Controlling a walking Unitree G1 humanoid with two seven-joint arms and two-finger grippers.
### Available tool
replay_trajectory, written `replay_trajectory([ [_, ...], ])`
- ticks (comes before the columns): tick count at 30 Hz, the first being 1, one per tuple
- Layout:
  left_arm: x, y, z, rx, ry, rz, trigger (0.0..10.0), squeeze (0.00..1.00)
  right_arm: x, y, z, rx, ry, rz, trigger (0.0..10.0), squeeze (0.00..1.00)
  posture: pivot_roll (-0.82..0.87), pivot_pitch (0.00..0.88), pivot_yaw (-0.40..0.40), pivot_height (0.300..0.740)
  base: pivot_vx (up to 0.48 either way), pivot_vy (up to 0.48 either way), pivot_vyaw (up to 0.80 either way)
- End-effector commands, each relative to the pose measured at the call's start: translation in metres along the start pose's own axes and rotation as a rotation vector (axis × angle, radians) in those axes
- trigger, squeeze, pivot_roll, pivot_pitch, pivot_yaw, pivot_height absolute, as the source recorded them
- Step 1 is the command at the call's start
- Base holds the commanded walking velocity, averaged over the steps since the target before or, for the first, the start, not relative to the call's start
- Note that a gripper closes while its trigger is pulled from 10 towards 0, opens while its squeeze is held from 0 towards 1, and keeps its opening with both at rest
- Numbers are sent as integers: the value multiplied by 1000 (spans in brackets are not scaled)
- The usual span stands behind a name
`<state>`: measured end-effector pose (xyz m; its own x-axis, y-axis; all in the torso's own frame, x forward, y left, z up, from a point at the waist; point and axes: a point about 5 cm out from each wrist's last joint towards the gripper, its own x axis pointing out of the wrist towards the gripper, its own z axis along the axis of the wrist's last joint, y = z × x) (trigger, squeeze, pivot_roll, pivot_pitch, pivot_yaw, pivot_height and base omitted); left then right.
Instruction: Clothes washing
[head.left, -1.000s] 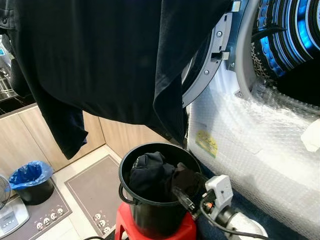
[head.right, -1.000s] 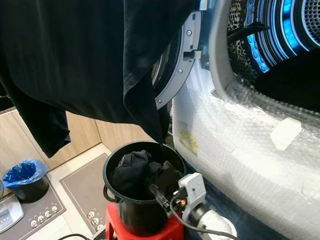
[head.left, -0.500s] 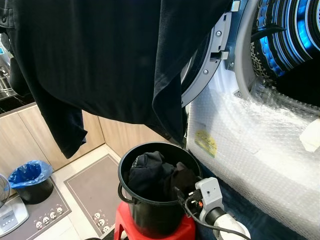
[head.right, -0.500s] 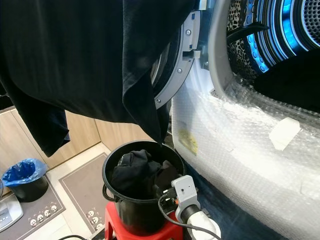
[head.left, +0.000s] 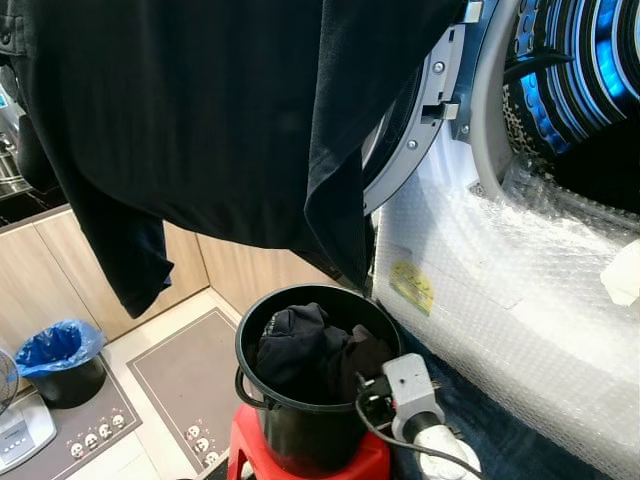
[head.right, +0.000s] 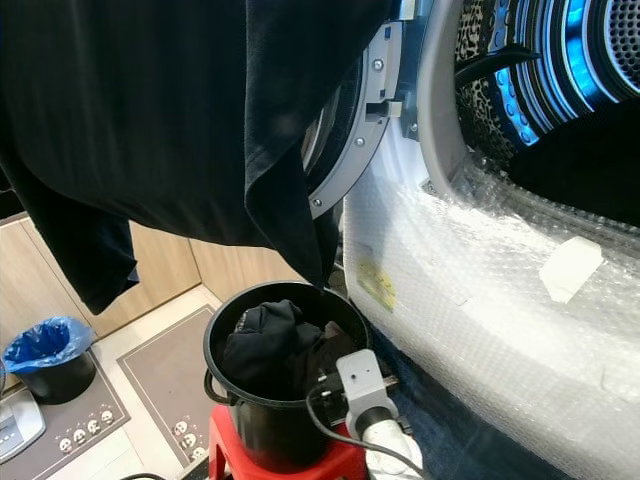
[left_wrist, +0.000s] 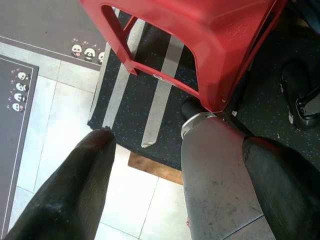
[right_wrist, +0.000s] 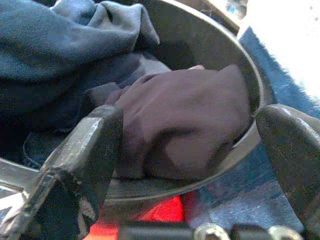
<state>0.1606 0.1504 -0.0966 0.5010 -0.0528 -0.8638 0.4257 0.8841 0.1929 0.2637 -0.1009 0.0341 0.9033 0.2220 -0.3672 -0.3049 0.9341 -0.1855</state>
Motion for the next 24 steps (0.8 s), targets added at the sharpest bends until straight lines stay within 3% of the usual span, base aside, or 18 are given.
replay_trajectory([
  [1,-4,-9,-26,-5,89,-33,10000,0,2,3,-1,-2,27,-7,10000,0,7,0,-8,740,0,0,0],
  [4,-5,-9,-29,-5,98,-32,10000,0,3,4,-2,-6,48,-12,9686,0,7,0,-9,740,0,0,0],
  [5,-6,-9,-32,-6,106,-32,10000,0,4,6,-2,-1,56,-10,0,0,6,0,-9,740,0,0,0],
  [24,-6,-13,-35,-7,120,-39,10000,0,7,3,5,12,15,-49,0,0,1,0,-9,740,0,0,0],
])
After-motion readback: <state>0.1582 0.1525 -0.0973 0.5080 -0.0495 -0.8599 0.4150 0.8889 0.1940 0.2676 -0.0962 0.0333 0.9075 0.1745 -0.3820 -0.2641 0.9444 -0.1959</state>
